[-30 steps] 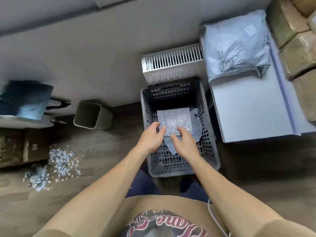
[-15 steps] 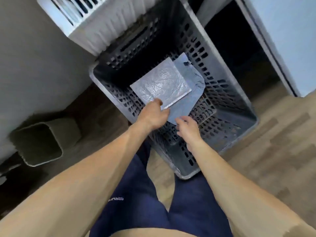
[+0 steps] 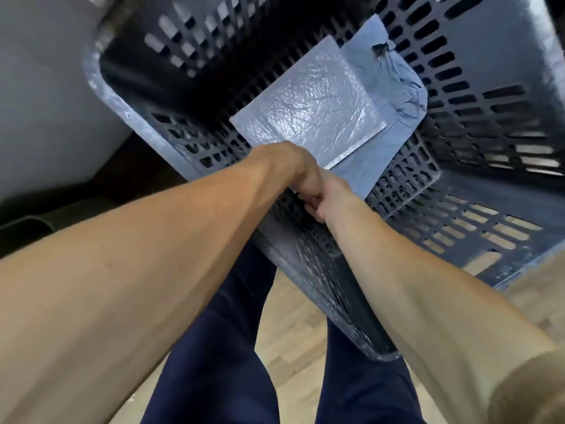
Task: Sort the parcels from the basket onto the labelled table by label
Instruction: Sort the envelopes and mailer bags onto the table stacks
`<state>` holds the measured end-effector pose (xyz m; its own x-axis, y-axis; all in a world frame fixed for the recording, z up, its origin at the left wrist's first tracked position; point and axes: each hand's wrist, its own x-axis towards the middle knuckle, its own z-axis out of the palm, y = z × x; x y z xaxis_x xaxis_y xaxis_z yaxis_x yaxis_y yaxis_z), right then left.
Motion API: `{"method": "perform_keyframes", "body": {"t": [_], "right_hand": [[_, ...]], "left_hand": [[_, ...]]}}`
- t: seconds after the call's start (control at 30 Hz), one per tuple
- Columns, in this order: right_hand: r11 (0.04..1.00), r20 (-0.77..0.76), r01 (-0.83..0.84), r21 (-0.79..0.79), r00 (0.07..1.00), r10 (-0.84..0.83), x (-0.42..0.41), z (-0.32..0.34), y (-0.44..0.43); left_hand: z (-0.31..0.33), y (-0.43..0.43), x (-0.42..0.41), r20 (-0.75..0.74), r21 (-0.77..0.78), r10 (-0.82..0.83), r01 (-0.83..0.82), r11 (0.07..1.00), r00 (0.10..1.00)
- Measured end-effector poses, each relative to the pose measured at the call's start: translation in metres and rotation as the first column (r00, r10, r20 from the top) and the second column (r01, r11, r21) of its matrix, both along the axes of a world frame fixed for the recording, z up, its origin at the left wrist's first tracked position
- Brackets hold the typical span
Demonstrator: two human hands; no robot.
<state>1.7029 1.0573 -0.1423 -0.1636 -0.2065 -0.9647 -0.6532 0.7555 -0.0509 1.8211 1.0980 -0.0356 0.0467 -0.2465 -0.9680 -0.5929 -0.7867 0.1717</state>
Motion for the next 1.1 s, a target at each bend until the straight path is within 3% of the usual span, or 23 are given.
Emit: {"method": "perform_keyframes", "body": {"t": [0.1, 0.13, 0.23, 0.3, 0.43, 0.57, 0.73, 0.83, 0.97, 1.1], "right_hand": [[0.996, 0.043, -0.073, 0.047, 0.997, 0.071, -0.027, -0.092, -0.004], [0.994, 0.062, -0.068, 0.084, 0.996, 0.063, -0.029, -0.095, -0.004], [0.998, 0.025, 0.056, -0.013, 0.998, -0.056, 0.000, -0.007, -0.003], [0.996, 0.070, 0.048, -0.078, 0.997, -0.043, 0.006, 0.036, -0.002], [0.922, 0.197, -0.218, -0.320, 0.936, 0.290, 0.004, 0.089, -0.003], [0.700, 0.212, -0.448, -0.556, 0.738, 0.641, 0.001, 0.151, -0.010], [0.443, 0.212, -0.576, -0.686, 0.424, 0.880, -0.009, 0.206, -0.020], [0.290, 0.209, -0.591, -0.753, 0.202, 0.957, -0.027, 0.240, -0.032], [0.248, 0.297, -0.624, -0.741, 0.026, 0.955, -0.065, 0.303, -0.059], [0.219, 0.274, -0.627, -0.747, 0.009, 0.962, -0.091, 0.355, -0.106]], "left_hand": [[-0.007, 0.005, -0.004, -0.014, -0.006, -0.030, 0.029, 1.000, 0.999], [-0.009, 0.007, -0.006, -0.018, -0.010, -0.013, 0.013, 1.000, 1.000], [-0.008, 0.012, -0.009, -0.007, -0.052, 0.132, -0.132, 0.990, 0.991], [-0.001, 0.012, -0.011, 0.007, -0.141, 0.312, -0.308, 0.941, 0.950], [0.022, 0.014, -0.014, -0.032, -0.260, 0.693, -0.676, 0.690, 0.720], [0.055, 0.010, -0.019, -0.112, -0.308, 0.857, -0.837, 0.451, 0.503], [0.104, 0.008, -0.036, -0.107, -0.439, 0.951, -0.872, 0.218, 0.292], [0.140, 0.009, -0.054, -0.100, -0.495, 0.993, -0.869, 0.010, 0.068], [0.205, 0.009, -0.085, -0.102, -0.575, 0.984, -0.799, -0.177, -0.145], [0.281, 0.007, -0.108, -0.136, -0.622, 0.965, -0.739, -0.259, -0.224]]}}
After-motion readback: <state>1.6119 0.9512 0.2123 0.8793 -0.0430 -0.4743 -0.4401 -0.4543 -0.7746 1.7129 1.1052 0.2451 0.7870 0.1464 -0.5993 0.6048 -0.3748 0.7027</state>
